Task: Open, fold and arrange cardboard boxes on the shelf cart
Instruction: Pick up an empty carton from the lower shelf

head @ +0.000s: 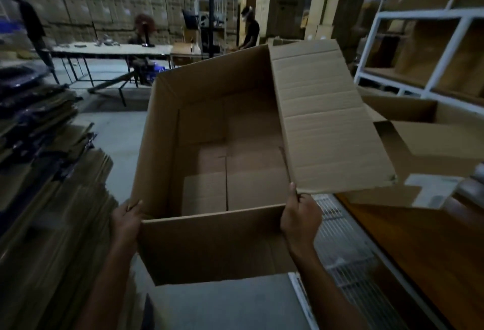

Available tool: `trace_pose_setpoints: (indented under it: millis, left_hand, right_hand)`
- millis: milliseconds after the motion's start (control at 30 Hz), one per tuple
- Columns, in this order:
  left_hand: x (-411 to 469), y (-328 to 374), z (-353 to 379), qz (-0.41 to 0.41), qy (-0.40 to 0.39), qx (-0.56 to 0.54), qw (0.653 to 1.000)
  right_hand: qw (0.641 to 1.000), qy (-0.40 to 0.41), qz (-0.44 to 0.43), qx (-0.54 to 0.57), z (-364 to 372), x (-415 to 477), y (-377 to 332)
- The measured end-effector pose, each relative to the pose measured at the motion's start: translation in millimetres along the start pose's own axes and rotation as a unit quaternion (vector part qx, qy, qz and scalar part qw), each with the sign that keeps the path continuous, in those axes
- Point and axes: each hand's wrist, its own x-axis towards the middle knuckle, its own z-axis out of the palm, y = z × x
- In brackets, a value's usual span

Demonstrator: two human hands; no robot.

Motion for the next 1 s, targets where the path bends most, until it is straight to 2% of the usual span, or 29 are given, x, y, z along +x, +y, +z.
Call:
trace_pose_setpoints:
  millis: [133,267,533,667,767,867,1000]
  left_hand:
    - [83,56,27,0.061,0.004,0.015,0.998]
    - [156,110,63,0.122,0.018,0.032,0.992]
    - [265,202,169,0.211,0.003,0.055,0.976]
    - [326,233,235,0.270,-0.034,0.054,0.961]
    - [374,256,293,0.308,-0.070,0.055,0.947]
    - [412,286,357,0.312,-0.086,0.029,0.946]
    - [454,325,440,0.315,-0.146,0.005,0.938]
  right_hand:
    - [0.999,0.002,-0.007,0.043,66,73,-40]
    - [0.995,0.037,-0.013,0.089,123,138,-73]
    - [0.984,0.131,-0.032,0.112,185,270,-106]
    - [0.975,0.176,-0.050,0.126,213,344,-105]
    - [0.963,0.214,-0.031,0.159,235,402,-104]
    - [0.953,0.237,-0.023,0.189,250,463,-106]
    - [0.939,0.263,-0.010,0.223,258,532,-105]
